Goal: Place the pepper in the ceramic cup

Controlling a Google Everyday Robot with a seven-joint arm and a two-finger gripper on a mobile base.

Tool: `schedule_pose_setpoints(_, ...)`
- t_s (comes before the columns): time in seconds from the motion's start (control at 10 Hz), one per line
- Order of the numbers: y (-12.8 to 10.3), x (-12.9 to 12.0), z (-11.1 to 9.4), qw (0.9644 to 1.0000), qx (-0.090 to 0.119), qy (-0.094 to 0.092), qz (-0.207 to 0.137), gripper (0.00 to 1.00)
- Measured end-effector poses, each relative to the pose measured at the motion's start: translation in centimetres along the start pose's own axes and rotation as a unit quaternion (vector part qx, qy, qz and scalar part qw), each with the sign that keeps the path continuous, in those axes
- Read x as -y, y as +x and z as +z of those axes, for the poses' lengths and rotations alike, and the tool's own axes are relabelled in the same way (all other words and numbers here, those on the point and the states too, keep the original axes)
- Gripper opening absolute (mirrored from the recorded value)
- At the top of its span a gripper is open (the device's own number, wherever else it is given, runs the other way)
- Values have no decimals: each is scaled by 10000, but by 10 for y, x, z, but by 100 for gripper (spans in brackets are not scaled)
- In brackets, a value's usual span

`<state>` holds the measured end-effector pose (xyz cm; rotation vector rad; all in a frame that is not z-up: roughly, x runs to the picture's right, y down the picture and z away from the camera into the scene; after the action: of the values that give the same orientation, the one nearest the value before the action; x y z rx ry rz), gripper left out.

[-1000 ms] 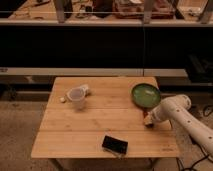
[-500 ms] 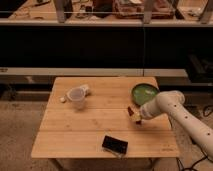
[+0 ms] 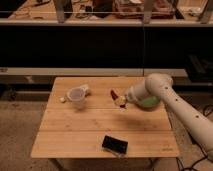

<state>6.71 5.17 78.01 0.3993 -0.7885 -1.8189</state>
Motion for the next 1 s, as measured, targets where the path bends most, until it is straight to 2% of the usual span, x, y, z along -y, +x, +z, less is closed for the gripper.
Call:
schedule_pose_setpoints(0.3, 57, 6, 31, 9995, -223, 164, -131, 0)
schedule_pose_setpoints(0.5, 81, 13, 45, 9992, -263, 247, -154, 0)
schedule_pose_setpoints(1.0, 83, 10, 45, 9994, -249, 233, -98, 0)
